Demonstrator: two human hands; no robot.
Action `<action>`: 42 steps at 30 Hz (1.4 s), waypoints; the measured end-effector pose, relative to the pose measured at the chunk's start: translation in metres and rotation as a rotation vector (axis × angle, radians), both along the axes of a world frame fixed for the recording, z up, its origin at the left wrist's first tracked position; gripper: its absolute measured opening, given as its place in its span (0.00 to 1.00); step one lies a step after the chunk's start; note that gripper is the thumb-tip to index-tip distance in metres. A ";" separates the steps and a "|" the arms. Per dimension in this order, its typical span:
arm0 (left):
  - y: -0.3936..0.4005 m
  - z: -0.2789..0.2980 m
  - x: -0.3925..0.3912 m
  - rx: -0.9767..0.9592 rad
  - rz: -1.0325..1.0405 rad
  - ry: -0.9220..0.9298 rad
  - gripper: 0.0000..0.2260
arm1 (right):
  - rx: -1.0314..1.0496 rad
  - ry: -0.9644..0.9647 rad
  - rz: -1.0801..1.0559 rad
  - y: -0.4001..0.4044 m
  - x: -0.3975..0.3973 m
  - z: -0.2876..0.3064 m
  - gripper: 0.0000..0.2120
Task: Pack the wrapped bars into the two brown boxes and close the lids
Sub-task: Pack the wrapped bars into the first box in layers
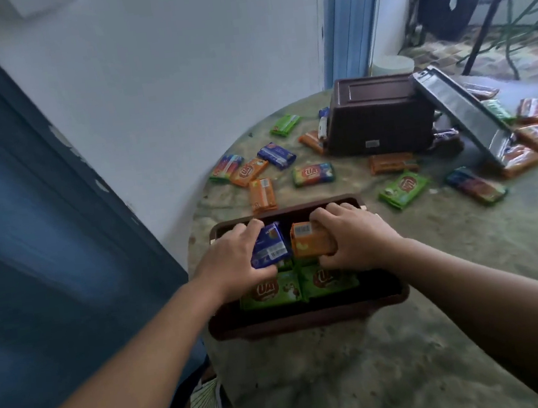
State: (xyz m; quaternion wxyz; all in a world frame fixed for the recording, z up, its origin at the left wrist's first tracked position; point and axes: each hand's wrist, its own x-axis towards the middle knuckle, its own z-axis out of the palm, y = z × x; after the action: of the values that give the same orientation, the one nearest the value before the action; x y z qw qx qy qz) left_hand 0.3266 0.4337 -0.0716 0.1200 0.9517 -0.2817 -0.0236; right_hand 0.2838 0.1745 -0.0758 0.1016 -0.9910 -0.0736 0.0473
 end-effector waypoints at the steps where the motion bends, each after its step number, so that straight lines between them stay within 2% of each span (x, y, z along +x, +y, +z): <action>1: 0.004 -0.006 -0.001 0.002 0.000 0.006 0.31 | -0.037 0.004 0.022 0.001 0.000 -0.002 0.36; 7: 0.006 -0.026 0.003 0.146 -0.027 -0.125 0.34 | -0.109 0.020 0.059 0.001 0.008 -0.009 0.36; 10: 0.006 -0.030 0.003 0.237 -0.039 -0.129 0.35 | -0.133 0.034 0.060 0.003 0.009 -0.008 0.36; 18: 0.000 -0.032 0.012 0.325 -0.081 -0.133 0.36 | -0.178 0.048 0.016 0.004 0.013 -0.017 0.35; 21: -0.003 -0.027 0.017 0.356 -0.134 -0.081 0.35 | -0.178 0.071 -0.014 0.005 0.014 -0.016 0.35; 29: 0.000 -0.024 0.017 0.060 -0.170 -0.003 0.23 | -0.179 0.084 -0.023 0.007 0.011 -0.011 0.37; 31: 0.001 -0.022 0.016 -0.053 -0.148 -0.008 0.20 | -0.179 0.078 -0.019 0.008 0.011 -0.008 0.36; 34: 0.003 -0.021 0.015 -0.122 -0.087 0.036 0.17 | -0.198 0.070 0.010 0.009 0.008 -0.007 0.35; 38: 0.003 -0.019 0.017 -0.062 -0.058 0.079 0.19 | -0.199 0.068 0.014 0.010 0.008 -0.006 0.34; 42: -0.002 -0.021 0.022 0.032 -0.067 -0.002 0.21 | -0.218 0.070 0.016 0.010 0.008 -0.005 0.34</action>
State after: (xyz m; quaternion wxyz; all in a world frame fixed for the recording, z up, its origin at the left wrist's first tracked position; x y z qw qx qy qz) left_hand 0.3484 0.4317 -0.0931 0.1034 0.9435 -0.3133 -0.0310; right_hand 0.2914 0.1845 -0.0808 -0.0046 -0.9933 -0.0723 0.0905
